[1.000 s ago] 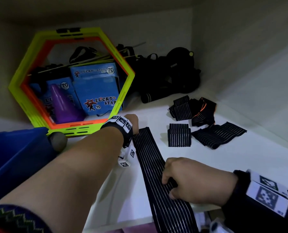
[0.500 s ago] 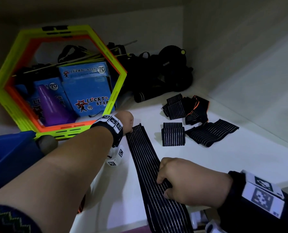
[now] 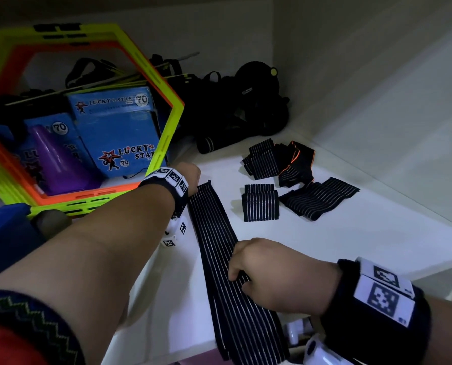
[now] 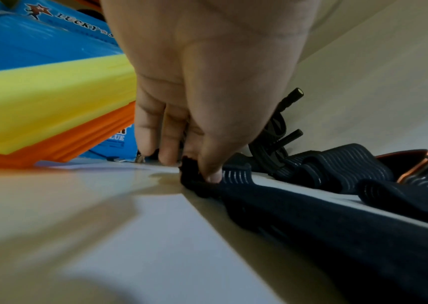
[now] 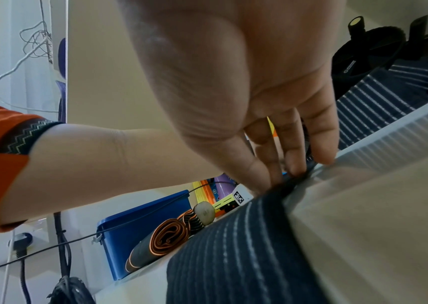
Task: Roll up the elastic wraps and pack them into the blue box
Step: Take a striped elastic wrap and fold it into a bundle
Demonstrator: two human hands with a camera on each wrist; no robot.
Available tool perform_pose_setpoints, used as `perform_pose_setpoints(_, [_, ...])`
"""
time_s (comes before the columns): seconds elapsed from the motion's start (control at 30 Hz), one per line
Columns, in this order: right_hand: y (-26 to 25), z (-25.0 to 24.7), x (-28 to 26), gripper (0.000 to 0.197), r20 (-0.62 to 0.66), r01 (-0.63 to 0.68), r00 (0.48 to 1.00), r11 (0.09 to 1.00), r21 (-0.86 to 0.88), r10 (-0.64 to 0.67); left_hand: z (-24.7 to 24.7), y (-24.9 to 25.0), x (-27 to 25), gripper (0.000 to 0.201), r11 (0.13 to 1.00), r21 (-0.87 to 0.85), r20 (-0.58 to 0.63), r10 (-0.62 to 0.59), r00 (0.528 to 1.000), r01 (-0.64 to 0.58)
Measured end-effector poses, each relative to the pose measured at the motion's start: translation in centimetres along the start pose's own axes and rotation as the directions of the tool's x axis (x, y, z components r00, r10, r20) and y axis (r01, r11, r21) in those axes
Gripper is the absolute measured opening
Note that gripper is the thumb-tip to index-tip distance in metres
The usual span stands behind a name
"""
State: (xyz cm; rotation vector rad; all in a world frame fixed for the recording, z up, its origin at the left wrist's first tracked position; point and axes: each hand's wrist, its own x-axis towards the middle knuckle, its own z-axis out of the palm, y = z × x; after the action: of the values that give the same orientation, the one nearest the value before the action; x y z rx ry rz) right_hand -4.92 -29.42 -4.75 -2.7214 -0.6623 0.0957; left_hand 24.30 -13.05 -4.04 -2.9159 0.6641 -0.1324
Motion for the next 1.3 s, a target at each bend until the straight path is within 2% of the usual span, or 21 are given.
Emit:
perform_pose_setpoints(0.1, [0.2, -0.2, 0.6, 0.033, 0.018, -0.011, 1.000, 1.000, 0.010, 0.011, -0.7, 0.9, 0.5, 0.003, 0.999, 0.023, -0.009, 0.044, 0.999, -0.043])
perform_pose_setpoints(0.13, [0.2, -0.2, 0.8, 0.032, 0.025, -0.018, 1.000, 1.000, 0.015, 0.018, -1.1, 1.6, 0.4, 0.007, 0.997, 0.012, 0.001, 0.078, 0.997, -0.078])
perform_pose_setpoints(0.17, [0.3, -0.3, 1.0, 0.031, 0.030, -0.023, 0.999, 1.000, 0.019, 0.022, -1.7, 2.5, 0.1, 0.020, 0.995, -0.021, 0.041, 0.100, 0.994, -0.099])
perform_pose_setpoints(0.23, [0.3, -0.3, 1.5, 0.028, 0.034, -0.028, 0.999, 0.999, 0.020, 0.027, -2.8, 3.8, -0.4, 0.051, 0.992, -0.099, 0.238, 0.101, 0.966, -0.079])
perform_pose_setpoints(0.3, [0.4, -0.3, 2.0, 0.026, 0.050, -0.037, 0.998, 0.999, 0.021, 0.036, -3.4, 4.5, -0.3, 0.082, 0.995, -0.075, 0.435, 0.090, 0.896, -0.064])
perform_pose_setpoints(0.33, [0.5, -0.2, 2.3, 0.024, 0.063, -0.039, 0.997, 0.999, 0.013, 0.038, -3.5, 4.6, -0.3, 0.098, 0.995, -0.038, 0.488, 0.096, 0.868, -0.088])
perform_pose_setpoints(0.4, [0.7, -0.2, 3.1, 0.022, 0.061, -0.027, 0.998, 0.999, -0.022, 0.028, -3.1, 4.7, -0.3, 0.121, 0.989, 0.032, 0.528, 0.104, 0.843, -0.142])
perform_pose_setpoints(0.47, [0.9, -0.3, 3.7, 0.024, 0.062, -0.044, 0.997, 0.999, -0.016, 0.045, -2.4, 4.4, 0.2, 0.129, 0.986, 0.071, 0.516, 0.091, 0.851, -0.149])
perform_pose_setpoints(0.6, [1.4, -0.4, 5.0, 0.024, 0.085, -0.088, 0.992, 0.995, -0.041, 0.091, -1.9, 3.9, 1.0, 0.129, 0.987, 0.109, 0.479, 0.050, 0.877, -0.115])
perform_pose_setpoints(0.73, [1.2, -0.9, 6.1, 0.033, 0.132, -0.063, 0.988, 0.989, -0.132, 0.081, -2.8, 3.4, 0.5, 0.086, 0.996, 0.080, 0.471, -0.012, 0.882, -0.029])
perform_pose_setpoints(0.87, [0.8, -1.2, 6.6, 0.032, 0.209, -0.017, 0.976, 0.981, -0.193, 0.058, -2.3, 2.4, 1.4, 0.089, 1.000, 0.014, 0.398, -0.020, 0.917, 0.016])
perform_pose_setpoints(1.03, [0.8, -1.2, 6.9, 0.022, 0.220, -0.014, 0.974, 0.981, -0.192, 0.057, -2.4, 2.1, 1.1, 0.095, 0.999, -0.017, 0.383, -0.028, 0.923, 0.037])
perform_pose_setpoints(1.1, [1.0, -1.2, 6.9, 0.027, 0.233, -0.005, 0.971, 0.978, -0.209, 0.055, -2.3, 2.0, 1.0, 0.099, 0.998, -0.037, 0.387, -0.040, 0.921, 0.059])
perform_pose_setpoints(1.3, [1.1, -1.4, 6.6, 0.046, 0.287, 0.026, 0.957, 0.972, -0.234, 0.044, -2.5, 1.8, 0.0, 0.089, 0.992, -0.062, 0.403, -0.073, 0.912, 0.106])
